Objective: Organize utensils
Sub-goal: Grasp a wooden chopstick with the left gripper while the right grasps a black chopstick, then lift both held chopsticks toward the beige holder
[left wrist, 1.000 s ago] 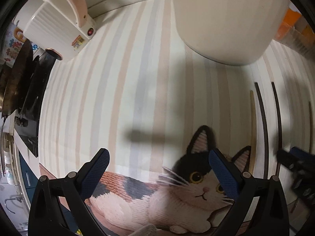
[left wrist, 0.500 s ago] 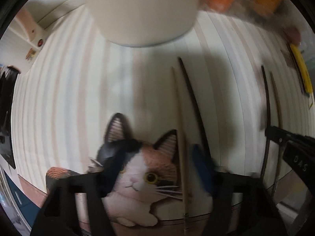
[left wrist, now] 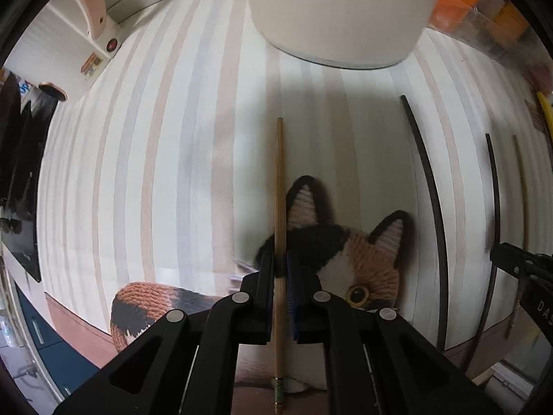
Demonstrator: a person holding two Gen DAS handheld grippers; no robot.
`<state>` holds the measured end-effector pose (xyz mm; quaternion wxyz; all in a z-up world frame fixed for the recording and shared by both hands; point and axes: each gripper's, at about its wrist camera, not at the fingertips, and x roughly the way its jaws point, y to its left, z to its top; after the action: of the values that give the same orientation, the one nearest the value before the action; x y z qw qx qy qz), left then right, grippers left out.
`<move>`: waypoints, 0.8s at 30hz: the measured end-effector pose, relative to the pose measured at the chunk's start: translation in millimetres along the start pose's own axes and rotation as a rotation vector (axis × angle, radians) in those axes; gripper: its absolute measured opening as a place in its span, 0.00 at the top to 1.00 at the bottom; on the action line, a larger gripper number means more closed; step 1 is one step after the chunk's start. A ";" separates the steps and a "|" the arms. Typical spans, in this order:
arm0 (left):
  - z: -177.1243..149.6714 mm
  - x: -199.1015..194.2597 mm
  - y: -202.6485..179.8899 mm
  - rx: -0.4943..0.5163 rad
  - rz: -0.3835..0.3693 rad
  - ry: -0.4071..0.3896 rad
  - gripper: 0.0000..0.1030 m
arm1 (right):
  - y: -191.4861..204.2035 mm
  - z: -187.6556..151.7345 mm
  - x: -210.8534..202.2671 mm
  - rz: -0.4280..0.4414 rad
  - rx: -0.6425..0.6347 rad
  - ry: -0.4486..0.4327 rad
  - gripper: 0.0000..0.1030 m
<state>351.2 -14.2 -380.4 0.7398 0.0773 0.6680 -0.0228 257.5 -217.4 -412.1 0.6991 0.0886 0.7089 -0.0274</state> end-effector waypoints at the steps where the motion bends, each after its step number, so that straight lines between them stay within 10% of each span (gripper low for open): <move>1: 0.4 0.5 1.6 -0.013 -0.004 0.002 0.93 | 2.0 0.9 0.3 -0.009 -0.002 0.002 0.94; 24: 29.7 5.2 16.3 -0.051 -0.025 0.004 0.95 | -23.9 44.4 10.2 0.044 0.125 0.060 0.94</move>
<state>383.2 -2.1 -381.3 0.7398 0.0500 0.6708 -0.0151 297.3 -247.2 -425.2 0.6710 0.1482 0.7245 -0.0535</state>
